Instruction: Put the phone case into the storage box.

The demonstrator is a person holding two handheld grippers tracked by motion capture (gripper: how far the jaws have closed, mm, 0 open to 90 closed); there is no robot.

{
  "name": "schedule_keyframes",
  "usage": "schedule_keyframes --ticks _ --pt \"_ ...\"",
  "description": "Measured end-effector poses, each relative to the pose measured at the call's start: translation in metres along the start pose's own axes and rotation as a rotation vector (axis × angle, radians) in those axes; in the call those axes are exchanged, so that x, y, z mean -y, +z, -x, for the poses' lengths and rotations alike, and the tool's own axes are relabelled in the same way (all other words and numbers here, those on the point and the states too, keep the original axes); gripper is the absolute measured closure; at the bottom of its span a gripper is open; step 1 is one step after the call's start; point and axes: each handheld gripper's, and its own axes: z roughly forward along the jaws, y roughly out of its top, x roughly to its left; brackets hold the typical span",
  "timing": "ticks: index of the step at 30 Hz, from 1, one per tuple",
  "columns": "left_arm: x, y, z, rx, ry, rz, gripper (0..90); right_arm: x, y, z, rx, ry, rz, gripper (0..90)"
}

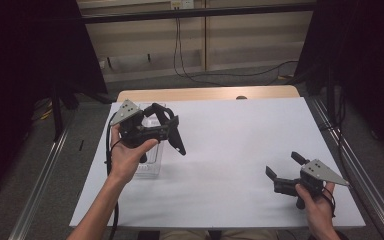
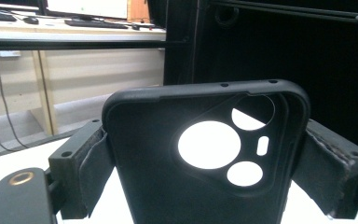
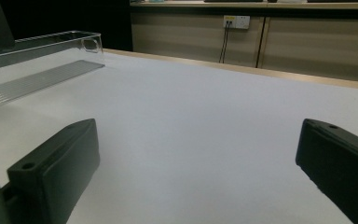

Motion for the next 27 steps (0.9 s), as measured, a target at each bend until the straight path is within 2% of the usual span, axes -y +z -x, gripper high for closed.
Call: schedule_keyframes --ticks 2,3,4,5,8,9,16,18,19,22,27 --pt "-0.001 0.0 -0.002 -0.023 -0.002 -0.01 13.5 0.0 0.0 0.0 -0.006 -0.012 -0.004 0.0" --pt "-0.001 0.0 -0.003 -0.012 -0.002 -0.006 13.5 0.001 0.0 -0.001 -0.008 -0.013 -0.004 0.0" --pt "-0.002 0.0 -0.004 -0.02 0.004 -0.015 13.5 0.001 0.0 -0.001 -0.006 -0.013 -0.002 0.0" --pt "-0.002 0.001 -0.005 -0.031 -0.006 -0.001 13.5 0.0 0.0 -0.002 -0.007 -0.016 -0.002 0.0" --pt "-0.004 0.001 -0.009 -0.045 -0.002 0.009 13.5 0.0 0.0 -0.002 -0.009 -0.016 0.001 0.0" --pt "-0.005 0.0 -0.011 -0.055 0.004 -0.002 13.5 0.001 0.0 -0.002 -0.007 -0.015 0.003 0.0" --pt "-0.009 -0.002 -0.021 -0.091 -0.005 0.013 13.5 0.001 0.0 -0.001 -0.016 -0.014 -0.005 0.0" --pt "-0.012 -0.004 -0.025 -0.109 0.002 0.011 13.5 0.001 0.0 -0.001 -0.024 -0.019 -0.003 0.0" --pt "-0.014 -0.004 -0.026 -0.117 -0.012 0.024 13.5 0.001 0.0 -0.001 -0.02 -0.024 0.001 0.0" --pt "-0.02 -0.007 -0.033 -0.141 -0.008 0.025 13.5 0.001 0.0 -0.002 -0.032 -0.027 0.006 0.0" --pt "-0.027 -0.01 -0.043 -0.176 0.007 0.025 13.5 0.002 -0.001 -0.001 -0.035 -0.027 0.008 0.0"
